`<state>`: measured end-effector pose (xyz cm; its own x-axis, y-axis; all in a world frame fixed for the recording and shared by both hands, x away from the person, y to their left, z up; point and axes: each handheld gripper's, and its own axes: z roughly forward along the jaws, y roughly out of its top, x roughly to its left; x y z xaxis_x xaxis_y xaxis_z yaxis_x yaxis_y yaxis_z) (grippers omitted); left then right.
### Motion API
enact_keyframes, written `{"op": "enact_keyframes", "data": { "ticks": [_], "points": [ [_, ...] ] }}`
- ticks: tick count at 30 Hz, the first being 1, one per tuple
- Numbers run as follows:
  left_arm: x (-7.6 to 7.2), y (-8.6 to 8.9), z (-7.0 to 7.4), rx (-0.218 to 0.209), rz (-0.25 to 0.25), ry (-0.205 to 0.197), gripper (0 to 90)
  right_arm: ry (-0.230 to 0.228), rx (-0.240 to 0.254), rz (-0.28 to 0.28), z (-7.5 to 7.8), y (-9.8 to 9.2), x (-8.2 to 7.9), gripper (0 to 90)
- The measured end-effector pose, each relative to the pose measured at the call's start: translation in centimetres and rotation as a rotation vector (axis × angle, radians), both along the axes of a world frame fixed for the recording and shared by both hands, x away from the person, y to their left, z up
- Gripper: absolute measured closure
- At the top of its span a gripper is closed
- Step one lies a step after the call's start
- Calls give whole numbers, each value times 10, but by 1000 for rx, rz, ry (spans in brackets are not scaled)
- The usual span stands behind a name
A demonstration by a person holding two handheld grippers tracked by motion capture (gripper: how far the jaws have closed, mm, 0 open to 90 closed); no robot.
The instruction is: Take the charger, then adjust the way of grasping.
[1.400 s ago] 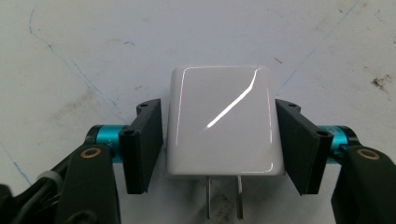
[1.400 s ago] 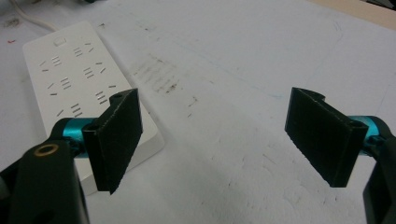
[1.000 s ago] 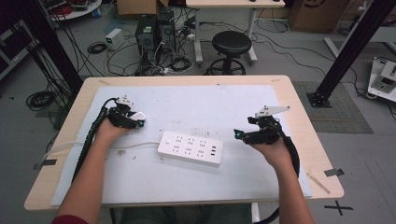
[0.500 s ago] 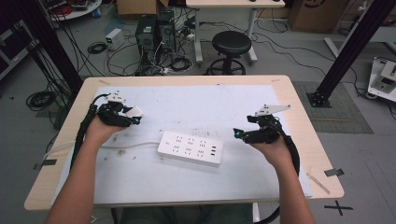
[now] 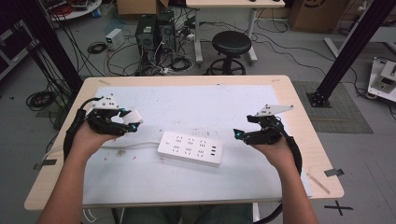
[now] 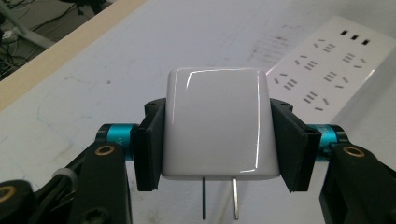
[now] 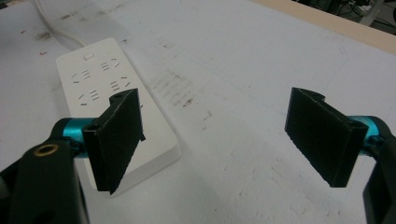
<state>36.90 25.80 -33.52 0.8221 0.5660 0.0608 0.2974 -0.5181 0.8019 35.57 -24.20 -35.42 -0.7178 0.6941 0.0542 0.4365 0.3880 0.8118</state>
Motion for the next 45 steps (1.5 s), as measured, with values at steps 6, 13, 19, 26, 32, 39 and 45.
{"op": "enact_keyframes", "data": {
  "ticks": [6,13,19,26,32,39,45],
  "points": [
    [-8,-11,4,-23,-55,-9,425,-3,7,-7,1,-2,-2,194],
    [-3,-22,-4,-14,-85,9,425,2,7,-8,2,-4,2,194],
    [5,-30,-10,-27,-109,8,425,0,-1,1,7,-2,8,194],
    [11,-44,-16,-38,-163,-5,425,17,-7,20,9,4,14,195],
    [9,-64,-21,-49,-208,-19,425,27,-14,59,15,17,15,194],
    [5,-89,-26,-59,-284,-50,424,40,-20,108,18,33,12,194],
    [4,-108,-33,-56,-333,-64,424,74,-12,140,15,44,12,194]
  ]
}}
